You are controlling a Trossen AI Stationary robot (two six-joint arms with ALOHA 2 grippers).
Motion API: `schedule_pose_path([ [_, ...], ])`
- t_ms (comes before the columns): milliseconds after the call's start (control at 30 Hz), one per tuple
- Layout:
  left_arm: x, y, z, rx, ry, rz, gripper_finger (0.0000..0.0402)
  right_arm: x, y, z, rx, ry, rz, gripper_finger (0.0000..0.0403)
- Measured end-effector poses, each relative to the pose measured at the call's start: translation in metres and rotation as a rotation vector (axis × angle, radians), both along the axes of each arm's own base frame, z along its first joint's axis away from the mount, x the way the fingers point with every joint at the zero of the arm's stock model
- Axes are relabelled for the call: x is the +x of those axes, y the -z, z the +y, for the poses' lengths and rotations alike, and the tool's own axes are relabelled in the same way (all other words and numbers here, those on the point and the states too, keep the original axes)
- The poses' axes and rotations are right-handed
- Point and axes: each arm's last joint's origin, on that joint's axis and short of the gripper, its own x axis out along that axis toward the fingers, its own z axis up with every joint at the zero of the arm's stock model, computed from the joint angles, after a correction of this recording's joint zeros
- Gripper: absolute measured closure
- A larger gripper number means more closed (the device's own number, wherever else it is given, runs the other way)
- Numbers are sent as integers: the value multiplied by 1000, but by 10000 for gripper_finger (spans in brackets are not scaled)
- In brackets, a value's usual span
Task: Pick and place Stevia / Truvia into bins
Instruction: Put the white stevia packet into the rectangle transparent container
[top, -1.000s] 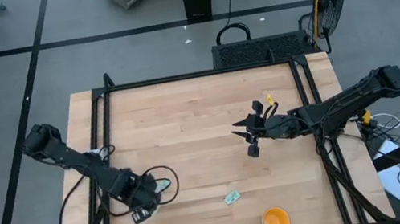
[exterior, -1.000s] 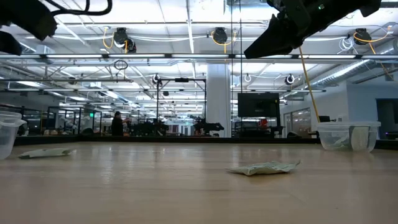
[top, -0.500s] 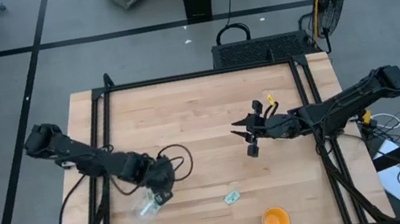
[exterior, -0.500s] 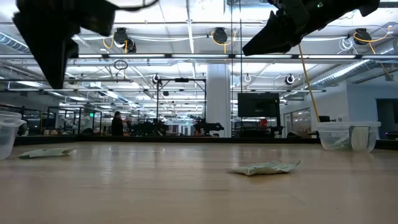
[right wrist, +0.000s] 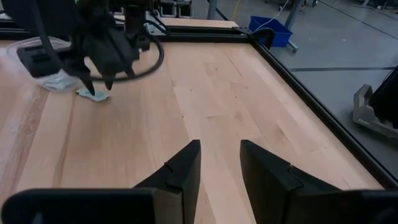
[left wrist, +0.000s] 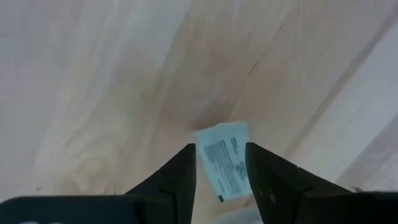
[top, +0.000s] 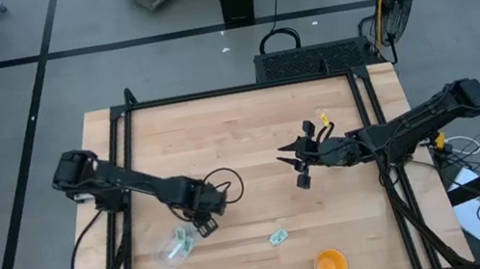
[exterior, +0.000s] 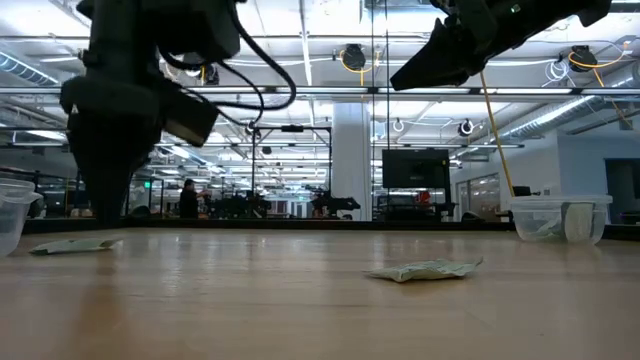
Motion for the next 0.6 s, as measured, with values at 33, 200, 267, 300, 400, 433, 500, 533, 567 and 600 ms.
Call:
schedule_pose_path([
  [33,1,3,0,-5,-2,8,256,0,0,0,0,0,0,298],
  [200,6,19,-1,-16,22,51,256,0,0,0,0,0,1,298],
  [267,8,21,-2,-15,43,56,256,0,0,0,0,0,0,298],
  [300,8,22,-2,-15,51,58,257,0,0,0,0,0,1,298],
  [400,8,24,-2,-18,74,60,273,0,0,0,0,0,0,298],
  [433,8,23,-1,-19,80,58,282,0,0,0,0,0,0,298],
  [500,7,22,-1,-20,94,52,304,0,0,0,0,0,0,298],
  [533,7,22,-2,-22,103,50,316,0,0,0,0,0,0,298],
  [567,7,22,-2,-23,113,49,328,0,0,0,0,0,0,298],
  [600,7,22,-2,-24,125,48,341,0,0,0,0,0,0,298],
])
